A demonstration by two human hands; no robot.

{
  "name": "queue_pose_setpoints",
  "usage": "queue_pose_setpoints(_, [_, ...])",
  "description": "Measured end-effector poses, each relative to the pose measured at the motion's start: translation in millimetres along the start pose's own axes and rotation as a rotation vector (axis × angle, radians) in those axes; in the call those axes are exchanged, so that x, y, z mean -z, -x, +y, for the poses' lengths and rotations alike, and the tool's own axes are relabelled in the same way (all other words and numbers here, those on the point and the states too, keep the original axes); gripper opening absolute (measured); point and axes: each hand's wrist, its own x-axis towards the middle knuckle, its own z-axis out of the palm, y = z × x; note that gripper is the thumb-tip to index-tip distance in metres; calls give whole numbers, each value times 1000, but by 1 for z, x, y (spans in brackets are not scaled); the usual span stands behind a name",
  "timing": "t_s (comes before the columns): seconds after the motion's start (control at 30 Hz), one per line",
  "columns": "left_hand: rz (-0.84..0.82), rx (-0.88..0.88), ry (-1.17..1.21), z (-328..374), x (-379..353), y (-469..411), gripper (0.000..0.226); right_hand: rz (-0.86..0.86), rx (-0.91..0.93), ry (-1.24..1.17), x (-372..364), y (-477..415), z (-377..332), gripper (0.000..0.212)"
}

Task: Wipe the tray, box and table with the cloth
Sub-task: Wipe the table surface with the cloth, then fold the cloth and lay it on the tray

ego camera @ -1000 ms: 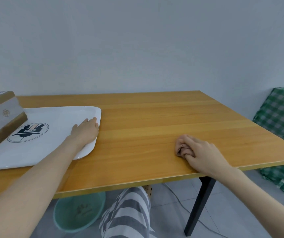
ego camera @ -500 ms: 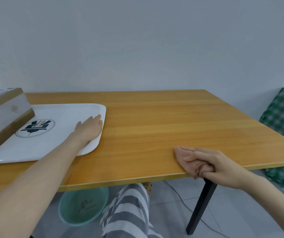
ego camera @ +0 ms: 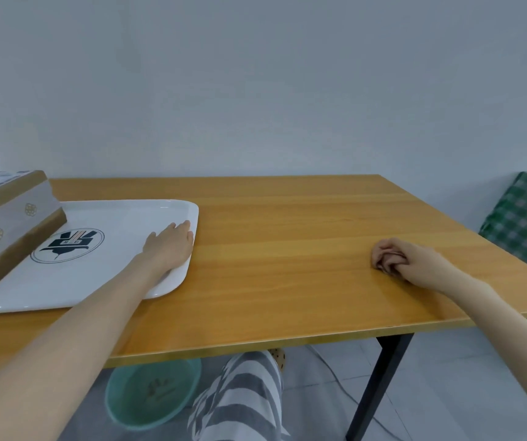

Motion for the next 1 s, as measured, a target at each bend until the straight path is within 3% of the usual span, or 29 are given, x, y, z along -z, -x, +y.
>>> queue_pose_setpoints(0.23, [13, -32, -14, -3, 4, -3, 49, -95, 81, 75, -42, -101, -85, 35])
queue_pose_setpoints(0.47, [9, -140, -165, -9, 24, -11, 24, -144, 390, -21, -93, -117, -194, 46])
queue_pose_setpoints(0.53, [14, -160, -208, -10, 30, -13, 26, -190, 490, -59, -99, -106, -215, 50])
queue_pose_setpoints(0.77, [-214, -287, -234, -29, 48, -13, 50, -346, 641, -139, -81, -73, -208, 59])
queue_pose_setpoints(0.9, [-179, -319, -302, -66, 73, -8, 54, -427, 729, -125, -67, -60, -184, 54])
queue_pose_setpoints(1.0, [-108, -262, -357, -102, 112, 0, 52, -631, 638, -253, -47, -68, -176, 55])
